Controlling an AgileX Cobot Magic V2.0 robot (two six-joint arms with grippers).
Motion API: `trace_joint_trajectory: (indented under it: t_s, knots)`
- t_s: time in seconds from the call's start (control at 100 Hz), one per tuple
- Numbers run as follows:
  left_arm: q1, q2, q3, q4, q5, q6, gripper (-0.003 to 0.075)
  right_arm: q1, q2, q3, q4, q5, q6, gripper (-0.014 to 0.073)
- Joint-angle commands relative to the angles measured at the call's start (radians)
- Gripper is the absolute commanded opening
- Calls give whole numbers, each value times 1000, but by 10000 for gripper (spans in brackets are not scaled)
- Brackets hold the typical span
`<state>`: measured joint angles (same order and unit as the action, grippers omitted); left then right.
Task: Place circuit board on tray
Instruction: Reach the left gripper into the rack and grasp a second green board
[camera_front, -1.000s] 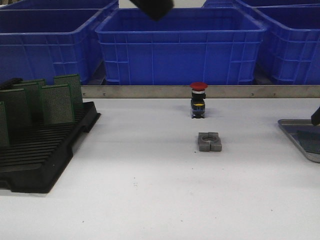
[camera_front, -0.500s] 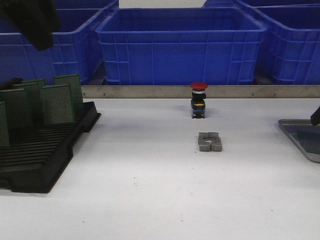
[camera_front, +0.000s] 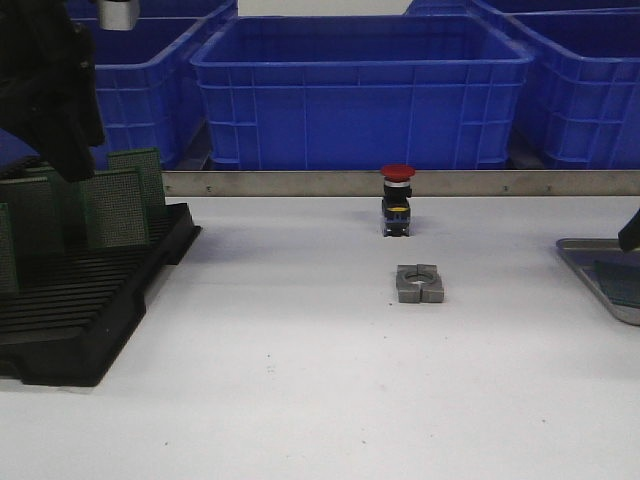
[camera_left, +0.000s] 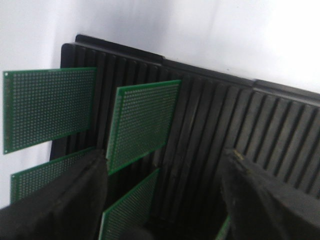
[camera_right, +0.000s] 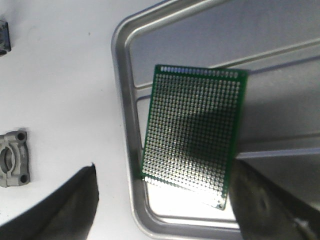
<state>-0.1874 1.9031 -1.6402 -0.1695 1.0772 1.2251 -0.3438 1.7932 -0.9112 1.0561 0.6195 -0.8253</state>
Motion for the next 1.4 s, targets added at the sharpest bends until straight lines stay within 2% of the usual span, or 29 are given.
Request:
trace_joint_trajectory:
  t_s: [0.0, 0.28, 1.3, 1.39]
  knots:
    - [1, -41, -32, -15, -57, 6, 439, -6, -39, -25, 22, 22, -5, 562]
    - [1, -32, -32, -5, -134, 38, 439, -6, -39, -25, 22, 25, -5, 562]
    - [1, 68, -32, -14, -107, 51, 438, -6, -39, -25, 22, 26, -5, 562]
    - [1, 68, -32, -14, -103, 51, 391, -6, -39, -25, 22, 26, -5, 562]
